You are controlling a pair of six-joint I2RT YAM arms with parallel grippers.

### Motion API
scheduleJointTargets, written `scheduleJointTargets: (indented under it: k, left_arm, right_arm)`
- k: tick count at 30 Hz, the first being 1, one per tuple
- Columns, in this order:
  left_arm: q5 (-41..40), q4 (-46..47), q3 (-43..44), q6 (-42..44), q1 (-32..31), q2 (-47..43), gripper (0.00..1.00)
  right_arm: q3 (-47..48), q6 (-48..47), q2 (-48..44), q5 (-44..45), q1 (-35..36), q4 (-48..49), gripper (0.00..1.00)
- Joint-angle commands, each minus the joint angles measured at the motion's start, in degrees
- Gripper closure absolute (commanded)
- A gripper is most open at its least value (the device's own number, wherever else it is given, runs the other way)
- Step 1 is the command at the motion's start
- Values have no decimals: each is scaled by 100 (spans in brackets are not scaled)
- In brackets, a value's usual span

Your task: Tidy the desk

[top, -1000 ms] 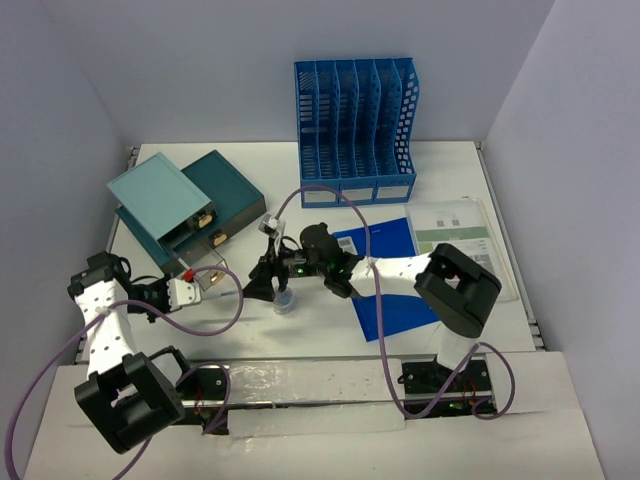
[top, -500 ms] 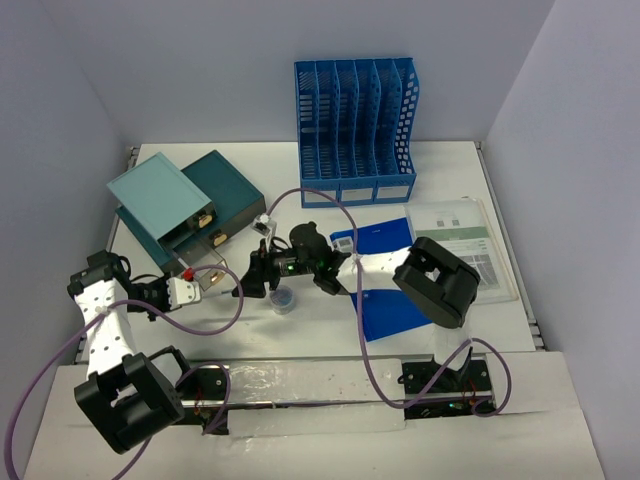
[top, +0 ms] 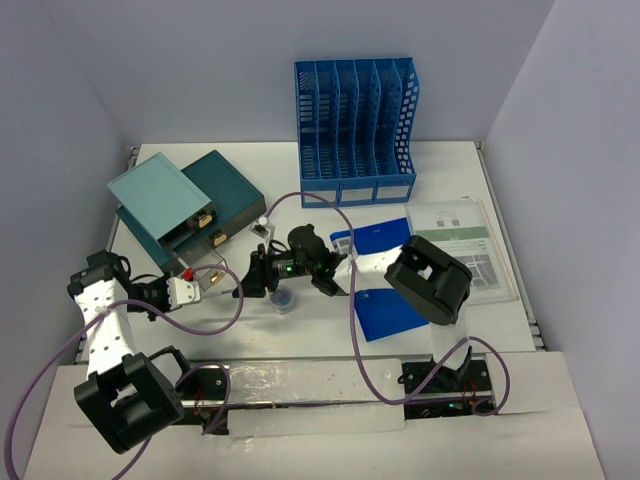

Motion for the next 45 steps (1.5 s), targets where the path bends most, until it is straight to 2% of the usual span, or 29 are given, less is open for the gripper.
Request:
scheduleJointTargets:
  k: [1,13,21,28,34,36,39,40,43,45]
  left_arm:
    - [238,-338,195,880,-39,-56,100]
    - [238,-329,195,876,-39,-21,100]
    - [273,-311,189,861,-33,14,100]
    - [256,-258,177,788,-39,14,100]
    - [279,-270,189,806,-39,17,100]
    - [282,-250,172,806,-39,11,100]
    - [298,-216,167,759,-39,-5,100]
    - [330,-185,161,709,-39,-11,100]
    - [403,-36,142,525,-39,-63,94]
    - [457,65,142,362,-39,-128,78]
  right_arm:
    - [264,57,31,-70,-7,373,50]
    - [335,10,102,-200,-7,279,52]
    - [548,-300,180,-202,107,-255,55]
    - [767,-403,207,-226,124,-560,85]
    - [785,-464,198,-203,116,-694,85]
    - [779,-451,207,-203,116,-686,89]
    - [746,-427,186,-227,117,-641,100]
    - [739,-421,174,-234,123,-634,100]
    - [703,-420,132,-259,116,-624,100]
    - [686,-425,104,-307,121,-630,100]
